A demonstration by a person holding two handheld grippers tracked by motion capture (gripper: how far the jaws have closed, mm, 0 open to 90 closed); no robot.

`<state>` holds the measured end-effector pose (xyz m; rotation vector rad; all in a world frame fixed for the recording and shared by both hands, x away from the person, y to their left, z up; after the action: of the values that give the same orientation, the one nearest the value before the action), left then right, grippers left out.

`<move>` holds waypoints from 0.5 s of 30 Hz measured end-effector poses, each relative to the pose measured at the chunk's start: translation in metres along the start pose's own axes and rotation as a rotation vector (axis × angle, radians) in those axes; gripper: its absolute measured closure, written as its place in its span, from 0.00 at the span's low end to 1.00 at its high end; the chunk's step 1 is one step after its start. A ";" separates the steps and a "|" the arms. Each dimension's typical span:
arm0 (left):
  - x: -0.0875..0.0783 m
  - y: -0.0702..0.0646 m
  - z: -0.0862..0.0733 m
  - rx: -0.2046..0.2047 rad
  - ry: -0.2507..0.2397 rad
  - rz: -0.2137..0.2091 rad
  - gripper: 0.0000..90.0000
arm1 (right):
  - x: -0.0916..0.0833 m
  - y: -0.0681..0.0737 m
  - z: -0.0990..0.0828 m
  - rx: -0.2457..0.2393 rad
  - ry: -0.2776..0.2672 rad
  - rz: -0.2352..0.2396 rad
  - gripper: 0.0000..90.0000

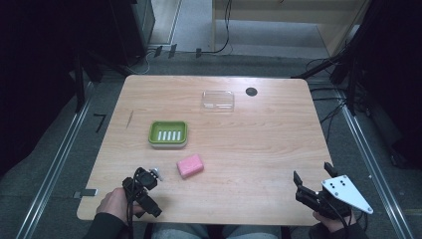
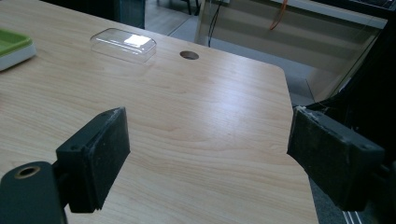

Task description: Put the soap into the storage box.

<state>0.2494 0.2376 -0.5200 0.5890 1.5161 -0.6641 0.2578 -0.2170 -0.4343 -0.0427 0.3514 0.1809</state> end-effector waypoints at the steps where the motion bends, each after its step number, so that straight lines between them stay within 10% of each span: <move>1: 0.000 0.000 0.001 0.003 -0.002 0.000 0.00 | 0.000 0.000 0.000 0.001 0.001 -0.001 0.15; 15: 0.002 -0.003 0.005 0.042 0.004 -0.014 0.00 | 0.000 0.000 0.000 -0.002 0.003 -0.004 0.15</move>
<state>0.2503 0.2320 -0.5224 0.6126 1.5142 -0.7078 0.2574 -0.2173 -0.4344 -0.0459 0.3541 0.1769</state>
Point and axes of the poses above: each handheld gripper's, and its own axes: x roughly forward along the jaws, z roughly out of its top, y roughly to its left, the point moved 7 cm from there along x, roughly forward along the jaws, and after that the axes turned 7 degrees about x, right-handed, at the moved point
